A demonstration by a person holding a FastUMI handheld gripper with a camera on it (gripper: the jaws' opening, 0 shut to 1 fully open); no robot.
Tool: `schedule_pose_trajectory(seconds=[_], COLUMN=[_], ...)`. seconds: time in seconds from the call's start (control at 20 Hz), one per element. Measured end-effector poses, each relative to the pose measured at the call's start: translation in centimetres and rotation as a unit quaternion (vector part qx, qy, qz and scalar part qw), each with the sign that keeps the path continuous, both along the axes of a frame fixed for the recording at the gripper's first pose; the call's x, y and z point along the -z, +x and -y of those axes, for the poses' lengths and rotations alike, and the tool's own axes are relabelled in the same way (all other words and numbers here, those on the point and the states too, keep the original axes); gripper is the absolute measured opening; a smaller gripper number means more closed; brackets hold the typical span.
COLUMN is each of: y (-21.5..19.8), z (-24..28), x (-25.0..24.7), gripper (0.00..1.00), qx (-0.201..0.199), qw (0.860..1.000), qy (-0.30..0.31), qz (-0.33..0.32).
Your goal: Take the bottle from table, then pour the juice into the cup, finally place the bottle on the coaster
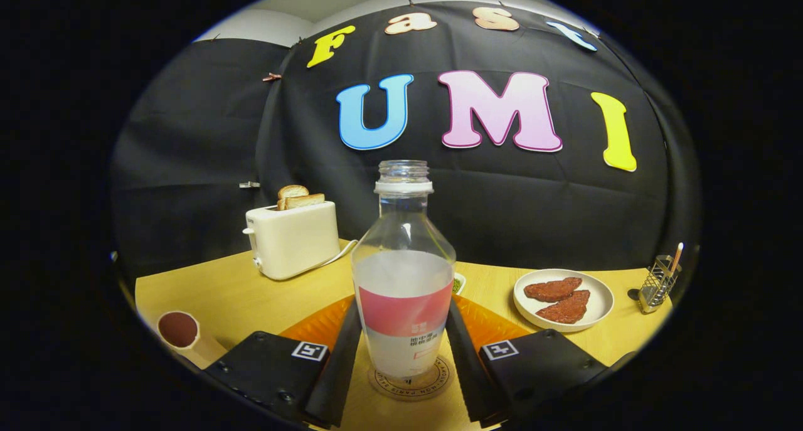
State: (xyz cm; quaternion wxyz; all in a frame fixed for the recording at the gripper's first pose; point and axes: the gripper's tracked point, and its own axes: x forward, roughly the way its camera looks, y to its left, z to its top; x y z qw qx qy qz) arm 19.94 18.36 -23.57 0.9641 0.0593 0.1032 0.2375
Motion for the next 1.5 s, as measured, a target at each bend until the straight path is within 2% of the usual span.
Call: schedule_pose_trajectory(seconds=[0.55,0.85,1.0,1.25,1.5], y=[0.3,-0.3,-0.8,-1.7,-4.7], z=[0.3,-0.1,-0.2,1.0,3.5], x=[3.1,3.0,3.2,3.0,1.0], gripper=[0.74,0.77,0.97,0.98,0.98], qx=[0.008,-0.009,-0.009,0.007,0.022], qw=[1.0,1.0,1.0,0.999,0.999], qy=[-0.004,0.002,0.01,0.004,-0.005], qz=[-0.016,-0.015,-0.028,-0.035,-0.039])
